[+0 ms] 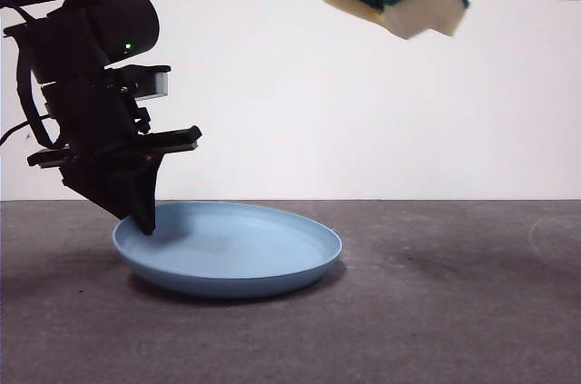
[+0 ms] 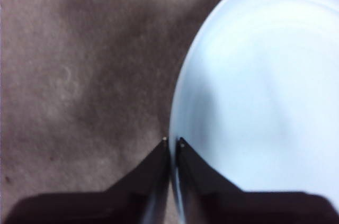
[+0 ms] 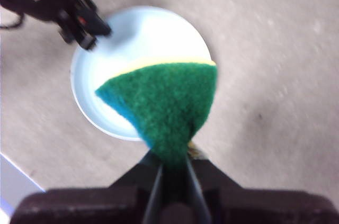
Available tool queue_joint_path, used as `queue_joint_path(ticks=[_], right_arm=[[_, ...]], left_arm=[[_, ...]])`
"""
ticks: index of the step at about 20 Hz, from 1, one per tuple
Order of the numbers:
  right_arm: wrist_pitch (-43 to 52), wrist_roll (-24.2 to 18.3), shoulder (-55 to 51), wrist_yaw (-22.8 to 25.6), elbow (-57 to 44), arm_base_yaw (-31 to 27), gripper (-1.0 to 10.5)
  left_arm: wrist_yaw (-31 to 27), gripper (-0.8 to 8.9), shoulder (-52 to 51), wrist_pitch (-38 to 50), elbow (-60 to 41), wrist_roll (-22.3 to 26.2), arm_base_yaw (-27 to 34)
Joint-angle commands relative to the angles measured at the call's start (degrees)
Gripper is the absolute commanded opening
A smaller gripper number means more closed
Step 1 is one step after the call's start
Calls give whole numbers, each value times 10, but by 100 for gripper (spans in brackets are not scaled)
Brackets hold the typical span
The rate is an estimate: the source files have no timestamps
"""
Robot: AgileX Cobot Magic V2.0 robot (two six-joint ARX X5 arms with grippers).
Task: Pick up the plate,pick up the cloth,clean the plate with the cloth
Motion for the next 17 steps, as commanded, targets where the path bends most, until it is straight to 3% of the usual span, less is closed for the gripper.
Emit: queue_joint_path(ticks=[1, 2, 8, 15, 17], right_arm=[[-2, 0, 2, 2, -3, -6, -16], [-2, 0, 2, 2, -3, -6, -16], [-2, -1, 9, 3, -3, -8, -16], [4, -1, 88, 13, -3, -77, -16], [13, -1, 125, 12, -3, -106, -16]], left_arm=[[-13, 360, 8, 5, -3, 17, 2], [-19, 420, 8, 10, -3, 17, 2], [-21, 417, -31, 31, -3, 16, 2], [-23, 408, -289, 26, -4, 0, -6], [-47, 408, -351, 27, -16, -10, -16]])
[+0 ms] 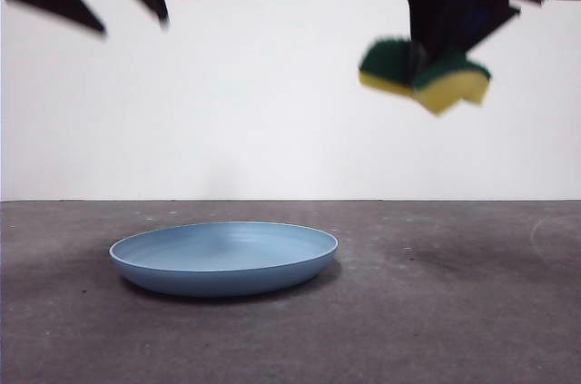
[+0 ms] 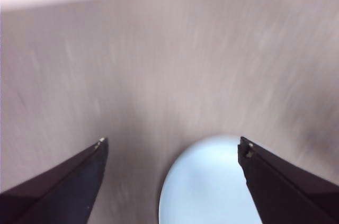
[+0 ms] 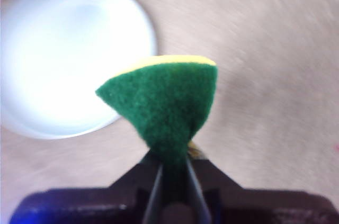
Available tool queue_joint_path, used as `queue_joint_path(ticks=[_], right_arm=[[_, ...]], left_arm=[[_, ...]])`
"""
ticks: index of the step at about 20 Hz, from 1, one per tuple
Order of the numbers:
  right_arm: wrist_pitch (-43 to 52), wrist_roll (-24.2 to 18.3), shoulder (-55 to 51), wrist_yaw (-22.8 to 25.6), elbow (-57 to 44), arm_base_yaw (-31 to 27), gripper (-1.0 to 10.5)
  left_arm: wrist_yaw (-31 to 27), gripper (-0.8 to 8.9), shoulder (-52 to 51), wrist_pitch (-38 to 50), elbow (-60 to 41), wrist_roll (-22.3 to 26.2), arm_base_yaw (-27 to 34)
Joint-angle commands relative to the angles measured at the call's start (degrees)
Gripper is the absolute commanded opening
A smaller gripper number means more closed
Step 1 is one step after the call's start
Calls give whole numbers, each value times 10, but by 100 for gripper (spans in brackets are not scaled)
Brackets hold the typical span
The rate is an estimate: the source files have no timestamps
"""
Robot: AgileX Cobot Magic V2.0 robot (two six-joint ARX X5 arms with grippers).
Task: Pick up the plate,pick up the cloth,clean the plate with the cloth
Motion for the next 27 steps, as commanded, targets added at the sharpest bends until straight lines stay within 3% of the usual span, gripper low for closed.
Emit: queue_joint_path(ticks=[1, 5, 8, 17, 19, 22, 25, 27], right_arm=[[17, -1, 46, -1, -3, -27, -16], [51, -1, 128, -8, -3, -59, -16], [72, -3, 193, -50, -3, -77, -16], [92, -12, 268, -61, -3, -88, 0], [92, -12, 268, -61, -3, -90, 81], [93, -12, 268, -61, -3, -93, 290], [93, -12, 268, -61, -3, -93, 402], [93, -12, 267, -61, -3, -93, 416]], left_arm=[[-25, 408, -60, 3, -30, -17, -17], [-79, 408, -158, 48, -136, -45, -53], [-79, 407, -220, 76, -200, -63, -73], [-79, 407, -241, 57, -210, -62, -97], [-79, 407, -241, 50, -210, -62, -97], [-79, 407, -241, 37, -210, -61, -97], [-79, 407, -241, 28, -210, -59, -97], [-79, 407, -241, 28, -210, -59, -97]])
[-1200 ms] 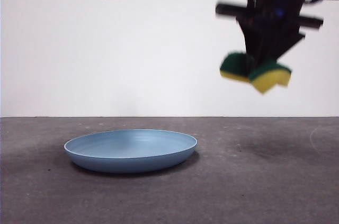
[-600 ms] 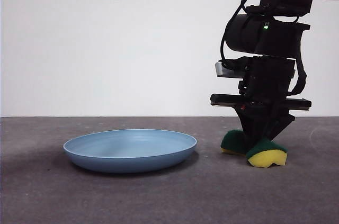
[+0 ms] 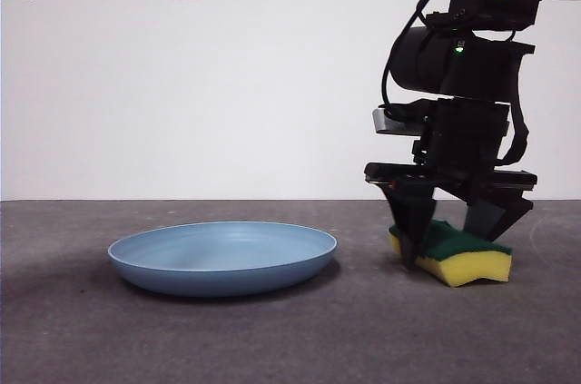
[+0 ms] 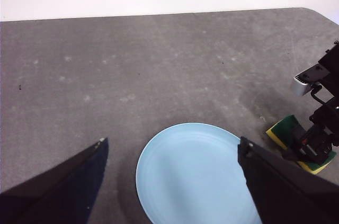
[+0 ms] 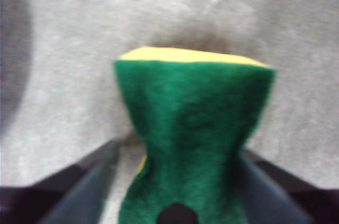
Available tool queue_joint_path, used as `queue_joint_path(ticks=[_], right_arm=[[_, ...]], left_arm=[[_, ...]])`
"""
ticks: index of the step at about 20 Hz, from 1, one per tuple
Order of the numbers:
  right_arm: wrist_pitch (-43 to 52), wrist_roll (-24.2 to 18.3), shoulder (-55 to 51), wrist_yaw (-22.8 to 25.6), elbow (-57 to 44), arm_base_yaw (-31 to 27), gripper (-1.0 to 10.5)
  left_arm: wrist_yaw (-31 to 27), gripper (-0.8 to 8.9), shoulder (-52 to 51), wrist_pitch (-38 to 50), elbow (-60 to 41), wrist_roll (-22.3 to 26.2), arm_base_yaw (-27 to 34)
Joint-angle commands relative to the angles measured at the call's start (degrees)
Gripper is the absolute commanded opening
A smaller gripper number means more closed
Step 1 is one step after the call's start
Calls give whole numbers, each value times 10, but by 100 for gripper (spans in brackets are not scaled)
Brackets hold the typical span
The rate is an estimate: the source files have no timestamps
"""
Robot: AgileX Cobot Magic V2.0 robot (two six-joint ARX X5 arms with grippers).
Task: Pick up the plate,pick up the cloth,clean the plate with the cloth
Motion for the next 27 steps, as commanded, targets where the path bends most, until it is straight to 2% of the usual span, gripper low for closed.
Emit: queue_joint_path(ticks=[1, 7, 13, 14, 15, 16, 17, 18, 19, 23, 27], right_arm=[[0, -5, 7, 0, -4, 2, 416], [-2, -5, -35, 0, -4, 2, 415], [-42, -4, -101, 0, -4, 2, 408], [-49, -2, -112, 0, -4, 2, 386], [-55, 0, -126, -1, -4, 3, 262], [-58, -1, -142, -1, -4, 6, 80], [-58, -5, -160, -1, -4, 11, -19], [-57, -5, -182, -1, -4, 17, -9], [-55, -5, -203, -1, -4, 23, -9], [-10, -14, -288, 0, -12, 54, -9], [101, -13, -383, 0, -104, 78, -9]], left_arm=[[-1, 407, -1, 2, -5, 1, -2], [-1, 407, 0, -10, -5, 2, -2], [-1, 407, 0, -11, -5, 2, -2], [-1, 404, 0, -11, -5, 2, -1], [-1, 401, 0, -11, -5, 2, -1], [-1, 335, 1, -11, -5, 2, -1], [-5, 172, 1, -10, -5, 2, -1], [-8, -41, 1, -8, -5, 3, -1], [-15, -12, 1, -7, -5, 10, -1], [-37, -9, 2, 4, -5, 33, 1], [-43, -9, -1, 47, -18, 45, 1]])
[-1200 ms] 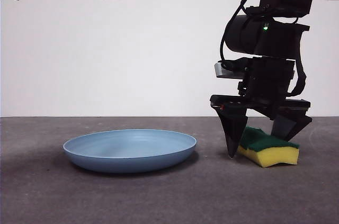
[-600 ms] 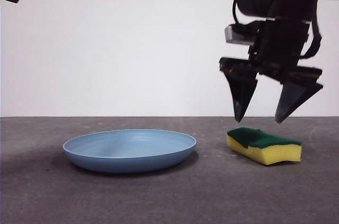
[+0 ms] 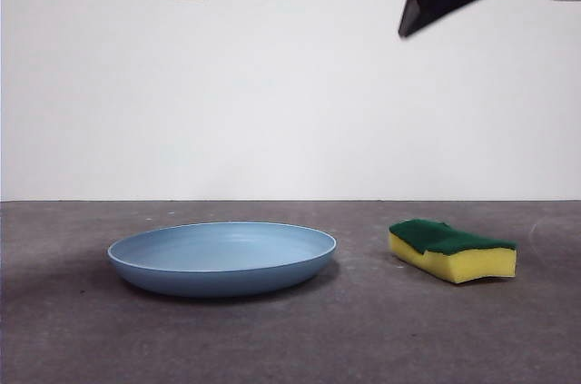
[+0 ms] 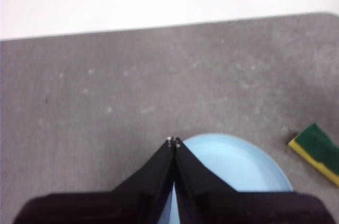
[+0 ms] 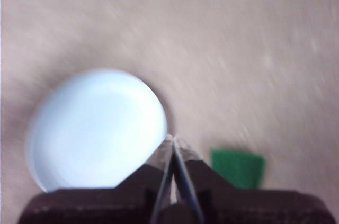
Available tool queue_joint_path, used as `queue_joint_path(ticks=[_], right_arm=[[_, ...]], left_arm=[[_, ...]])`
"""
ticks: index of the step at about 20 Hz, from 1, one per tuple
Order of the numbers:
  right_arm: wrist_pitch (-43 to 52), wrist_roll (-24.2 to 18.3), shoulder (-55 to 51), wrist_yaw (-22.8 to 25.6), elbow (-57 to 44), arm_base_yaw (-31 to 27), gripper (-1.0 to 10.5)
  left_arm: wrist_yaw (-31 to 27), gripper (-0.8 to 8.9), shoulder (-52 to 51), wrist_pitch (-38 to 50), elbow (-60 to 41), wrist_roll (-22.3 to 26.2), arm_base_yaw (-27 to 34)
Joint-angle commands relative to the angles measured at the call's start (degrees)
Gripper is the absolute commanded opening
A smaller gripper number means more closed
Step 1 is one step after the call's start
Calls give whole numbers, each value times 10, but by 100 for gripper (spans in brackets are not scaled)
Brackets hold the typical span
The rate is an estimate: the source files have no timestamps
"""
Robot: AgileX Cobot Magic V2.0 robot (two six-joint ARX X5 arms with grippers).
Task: Pick up the plate,pick up the cloth,clean the plate with the cloth
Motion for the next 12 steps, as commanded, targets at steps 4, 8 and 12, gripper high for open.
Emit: queue_joint_path(ticks=[4, 8, 12], right_arm=[[126, 8, -108, 0, -192, 5, -9], [212, 34, -187, 2, -328, 5, -9], [186, 36, -195, 4, -337, 5, 1]], left_arm=[[-5, -9, -20, 101, -99, 16, 1], [-4, -9, -56, 213, -220, -3, 2], [-5, 0, -57, 219, -232, 2, 2]])
